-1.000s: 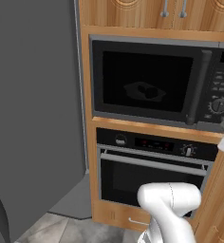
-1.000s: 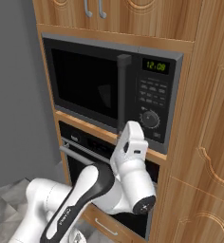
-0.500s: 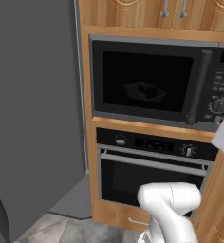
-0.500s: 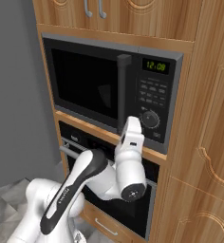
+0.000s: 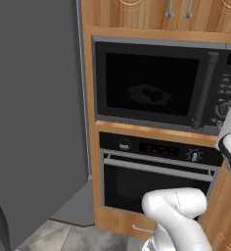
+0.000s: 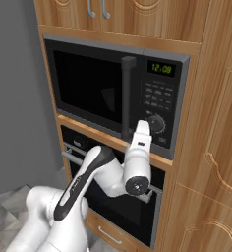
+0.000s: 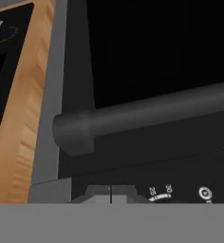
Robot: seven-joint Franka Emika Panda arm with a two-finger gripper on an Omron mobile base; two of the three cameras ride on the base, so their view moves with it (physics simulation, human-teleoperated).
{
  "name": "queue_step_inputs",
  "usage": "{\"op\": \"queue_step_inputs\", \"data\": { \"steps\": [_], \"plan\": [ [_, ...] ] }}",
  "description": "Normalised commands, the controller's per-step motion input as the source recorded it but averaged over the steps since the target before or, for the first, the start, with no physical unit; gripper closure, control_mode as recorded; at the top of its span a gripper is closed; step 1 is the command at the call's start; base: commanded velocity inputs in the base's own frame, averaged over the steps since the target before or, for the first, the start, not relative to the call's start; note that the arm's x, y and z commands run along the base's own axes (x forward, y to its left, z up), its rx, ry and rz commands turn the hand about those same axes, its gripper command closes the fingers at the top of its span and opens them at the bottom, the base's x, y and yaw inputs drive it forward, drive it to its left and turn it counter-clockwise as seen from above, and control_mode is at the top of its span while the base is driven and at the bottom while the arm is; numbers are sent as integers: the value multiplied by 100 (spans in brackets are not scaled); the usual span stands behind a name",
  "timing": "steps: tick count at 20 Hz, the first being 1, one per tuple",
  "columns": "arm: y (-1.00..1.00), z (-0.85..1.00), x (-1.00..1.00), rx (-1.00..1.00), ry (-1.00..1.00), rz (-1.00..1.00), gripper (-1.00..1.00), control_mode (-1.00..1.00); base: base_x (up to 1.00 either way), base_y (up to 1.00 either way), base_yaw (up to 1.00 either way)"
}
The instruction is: Place the tupperware containing the chicken drumstick and potato meal in the microwave. Close the microwave door and press the start button to reheat the meal.
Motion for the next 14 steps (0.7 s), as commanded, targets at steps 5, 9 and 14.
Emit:
{"op": "queue_step_inputs", "data": {
  "steps": [5,9,14],
  "plan": [
    [-19,-18,50,-5,9,-8,100,-100,0,0,0],
    [-19,-15,50,-3,6,-7,100,-100,0,0,0],
    [-24,-23,57,-2,3,-5,100,-100,0,0,0]
  ]
}}
